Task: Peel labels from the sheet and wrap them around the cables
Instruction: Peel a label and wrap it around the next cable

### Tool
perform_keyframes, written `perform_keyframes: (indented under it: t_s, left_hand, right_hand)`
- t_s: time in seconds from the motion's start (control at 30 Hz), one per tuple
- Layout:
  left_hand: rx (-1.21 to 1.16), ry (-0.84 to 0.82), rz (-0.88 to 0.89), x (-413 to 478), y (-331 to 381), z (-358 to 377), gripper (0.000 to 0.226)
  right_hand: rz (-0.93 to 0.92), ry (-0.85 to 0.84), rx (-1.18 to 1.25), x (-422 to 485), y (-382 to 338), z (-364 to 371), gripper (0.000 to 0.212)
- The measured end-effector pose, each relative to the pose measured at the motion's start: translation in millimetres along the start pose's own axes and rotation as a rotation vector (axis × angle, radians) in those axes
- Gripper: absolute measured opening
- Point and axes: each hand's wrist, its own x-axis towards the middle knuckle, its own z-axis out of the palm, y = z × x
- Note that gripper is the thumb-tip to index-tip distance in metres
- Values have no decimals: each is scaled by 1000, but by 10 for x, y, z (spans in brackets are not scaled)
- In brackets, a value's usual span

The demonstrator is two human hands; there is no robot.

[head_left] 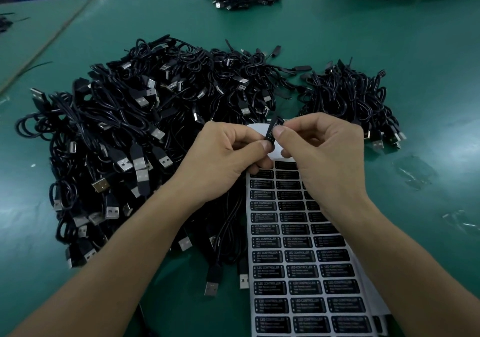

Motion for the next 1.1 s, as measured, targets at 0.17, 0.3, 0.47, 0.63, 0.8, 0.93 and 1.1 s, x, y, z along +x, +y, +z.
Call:
perform_keyframes:
  t_s: [0.17, 0.3, 0.47, 0.63, 0.8, 0.93, 1.1]
  left_hand:
    - [-50, 42, -23, 0, 34, 1, 16]
    - [-55, 51, -51, 3, 51, 5, 16]
    - [-65, 39, -44, -3, 64, 6, 16]
    - [-39, 7, -20, -5, 57, -4, 15]
    - [-37, -10, 0, -3, 41, -10, 17]
    - [-35, -18, 4, -3, 22, -10, 15]
    - [-34, -19, 11, -9, 10, -14, 13]
  right_hand:
    - [-105, -58, 6, -20, -45, 19, 14]
    - [-6, -56, 172, 25, -82, -13, 16]
    - [166, -135, 217, 51, -74, -40, 13]
    - [198, -179, 221, 45, -85, -46, 14]
    - [193, -176, 197, 42, -82, -36, 14]
    - [180, -146, 185, 39, -68, -39, 15]
    - [167, -139, 170, 40, -57, -40, 14]
